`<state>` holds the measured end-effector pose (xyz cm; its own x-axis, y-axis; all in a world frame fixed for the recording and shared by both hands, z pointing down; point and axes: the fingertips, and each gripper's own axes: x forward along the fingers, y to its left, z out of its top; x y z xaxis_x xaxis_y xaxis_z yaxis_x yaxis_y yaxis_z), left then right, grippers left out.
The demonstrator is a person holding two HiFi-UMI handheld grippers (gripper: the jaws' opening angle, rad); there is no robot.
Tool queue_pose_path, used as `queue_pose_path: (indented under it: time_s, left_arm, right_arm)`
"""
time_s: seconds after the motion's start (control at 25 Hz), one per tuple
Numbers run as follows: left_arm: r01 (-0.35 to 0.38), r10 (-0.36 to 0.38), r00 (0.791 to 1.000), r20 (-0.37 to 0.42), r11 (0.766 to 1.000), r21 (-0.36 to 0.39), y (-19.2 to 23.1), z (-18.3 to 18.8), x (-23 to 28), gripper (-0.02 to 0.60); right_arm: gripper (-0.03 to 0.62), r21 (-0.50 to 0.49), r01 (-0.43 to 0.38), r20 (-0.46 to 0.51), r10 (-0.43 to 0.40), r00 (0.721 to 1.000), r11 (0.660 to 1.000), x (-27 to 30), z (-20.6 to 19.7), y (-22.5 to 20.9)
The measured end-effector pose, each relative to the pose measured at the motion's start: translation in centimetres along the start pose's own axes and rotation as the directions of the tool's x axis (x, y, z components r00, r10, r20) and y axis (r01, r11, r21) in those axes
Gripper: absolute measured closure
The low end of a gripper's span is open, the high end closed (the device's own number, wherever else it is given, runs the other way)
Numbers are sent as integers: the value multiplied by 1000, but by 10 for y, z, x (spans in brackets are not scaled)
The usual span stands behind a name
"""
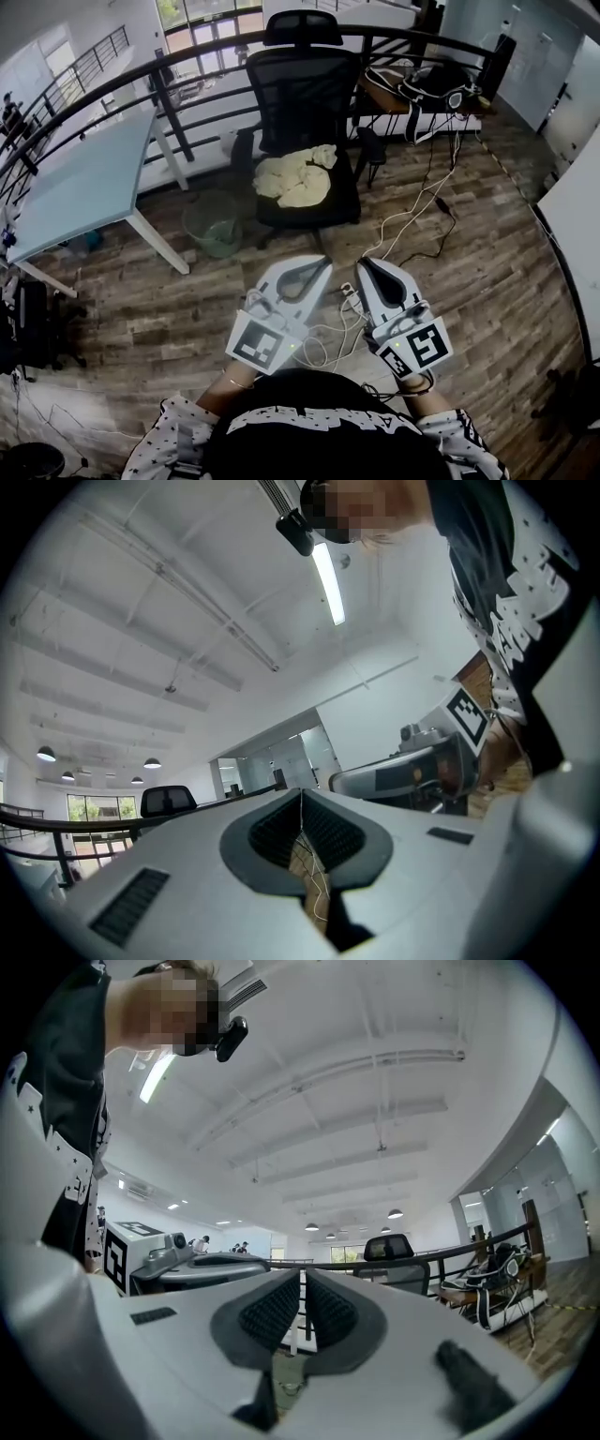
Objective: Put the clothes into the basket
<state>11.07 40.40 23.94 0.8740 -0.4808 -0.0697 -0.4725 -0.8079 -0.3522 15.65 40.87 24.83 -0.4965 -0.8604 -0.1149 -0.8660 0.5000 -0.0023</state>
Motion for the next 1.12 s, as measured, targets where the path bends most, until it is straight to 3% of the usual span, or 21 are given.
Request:
queue_pose_path:
  time_s: [0.68, 1.12]
  left_arm:
    - [-40, 40, 999, -4, 999, -35, 102, -51, 2, 566]
    - [-39, 38, 999, -15, 998, -44, 147, -69, -3, 566]
  right_arm:
    - [565, 3, 24, -32, -24, 999, 1000, 96, -24, -15]
    - [565, 21, 39, -39, -38, 998, 999, 144, -32, -14]
